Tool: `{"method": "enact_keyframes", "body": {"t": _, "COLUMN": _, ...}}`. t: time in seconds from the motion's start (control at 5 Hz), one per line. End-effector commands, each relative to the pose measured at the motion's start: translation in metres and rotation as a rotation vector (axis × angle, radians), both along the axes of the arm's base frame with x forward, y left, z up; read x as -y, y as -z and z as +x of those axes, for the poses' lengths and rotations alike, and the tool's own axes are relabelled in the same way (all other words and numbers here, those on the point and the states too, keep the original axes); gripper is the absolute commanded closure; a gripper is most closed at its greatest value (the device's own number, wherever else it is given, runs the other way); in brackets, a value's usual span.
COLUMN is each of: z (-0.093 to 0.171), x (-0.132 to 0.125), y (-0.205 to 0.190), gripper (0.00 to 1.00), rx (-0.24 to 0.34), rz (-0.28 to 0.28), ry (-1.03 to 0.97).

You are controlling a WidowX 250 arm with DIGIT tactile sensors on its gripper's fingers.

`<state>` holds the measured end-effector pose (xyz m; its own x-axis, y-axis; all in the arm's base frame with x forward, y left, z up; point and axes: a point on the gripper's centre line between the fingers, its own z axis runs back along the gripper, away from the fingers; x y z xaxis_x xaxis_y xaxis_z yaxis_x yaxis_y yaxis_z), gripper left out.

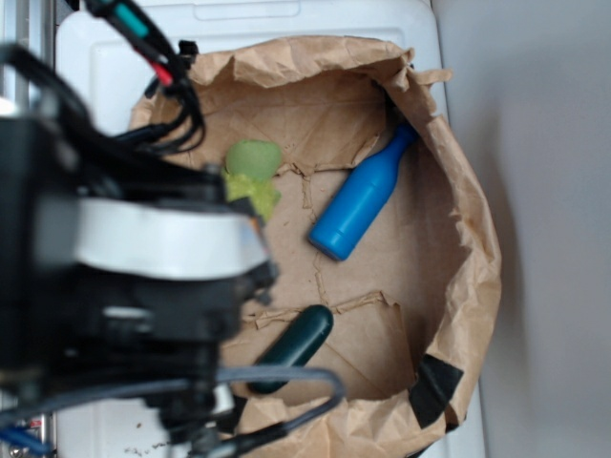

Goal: Grab the green animal.

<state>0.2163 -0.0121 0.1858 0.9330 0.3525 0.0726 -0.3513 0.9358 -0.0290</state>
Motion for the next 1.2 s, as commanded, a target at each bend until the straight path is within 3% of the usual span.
{"method": "enact_keyframes", "body": {"t": 0.0, "z": 0.025, "x": -0.044, "y": 0.028, "gripper": 0.00, "rx": 0.065, "rz": 0.100, "ry": -0.227}}
{"method": "enact_keyframes", "body": {"t": 0.8, "z": 0.025, "x": -0.044, "y": 0.028, "gripper": 0.00, "rx": 0.065, "rz": 0.100, "ry": -0.227}}
{"method": "enact_keyframes", "body": {"t": 1.0, "z": 0.039, "x": -0.066, "y": 0.062, "gripper": 0.00, "rx": 0.007, "rz": 0.087, "ry": -0.215}}
